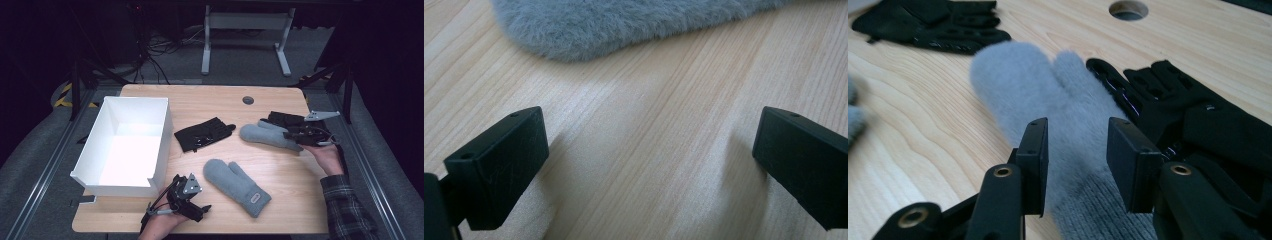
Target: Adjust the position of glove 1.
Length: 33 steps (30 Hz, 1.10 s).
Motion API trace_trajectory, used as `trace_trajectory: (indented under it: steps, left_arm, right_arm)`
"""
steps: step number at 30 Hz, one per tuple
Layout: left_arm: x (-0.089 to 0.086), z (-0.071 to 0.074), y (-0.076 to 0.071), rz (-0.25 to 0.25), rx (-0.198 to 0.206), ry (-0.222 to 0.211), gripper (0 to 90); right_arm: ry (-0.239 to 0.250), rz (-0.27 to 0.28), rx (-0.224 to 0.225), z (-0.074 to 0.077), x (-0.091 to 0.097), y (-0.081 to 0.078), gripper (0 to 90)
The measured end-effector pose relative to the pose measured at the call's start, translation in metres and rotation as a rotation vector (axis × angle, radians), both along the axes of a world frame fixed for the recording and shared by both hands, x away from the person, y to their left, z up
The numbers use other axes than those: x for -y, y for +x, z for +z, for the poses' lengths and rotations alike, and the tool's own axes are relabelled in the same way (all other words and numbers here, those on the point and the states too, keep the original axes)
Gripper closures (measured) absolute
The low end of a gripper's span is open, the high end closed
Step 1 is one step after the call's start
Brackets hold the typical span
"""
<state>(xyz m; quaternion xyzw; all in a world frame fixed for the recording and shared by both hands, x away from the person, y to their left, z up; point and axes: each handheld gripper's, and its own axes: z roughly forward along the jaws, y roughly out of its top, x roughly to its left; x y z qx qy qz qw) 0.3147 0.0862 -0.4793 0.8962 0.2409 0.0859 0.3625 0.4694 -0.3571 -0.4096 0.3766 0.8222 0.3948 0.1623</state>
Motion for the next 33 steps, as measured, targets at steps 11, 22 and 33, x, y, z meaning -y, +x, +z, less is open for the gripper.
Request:
trace_trajectory:
  steps: [11, 22, 33]
  left_arm:
    - [0.000, 0.000, 0.000, 0.000, 0.000, 0.000, 1.8]
    - [0.000, 0.000, 0.000, 0.002, -0.002, 0.001, 1.8]
    - [0.000, 0.000, 0.000, 0.002, -0.003, 0.000, 1.8]
  right_arm:
    - [-0.099, 0.010, -0.039, -0.018, -0.010, 0.013, 90.0]
    - [-0.153, 0.085, -0.132, -0.024, -0.024, -0.004, 90.0]
    - [-0.183, 0.169, -0.148, -0.020, -0.043, -0.049, 90.0]
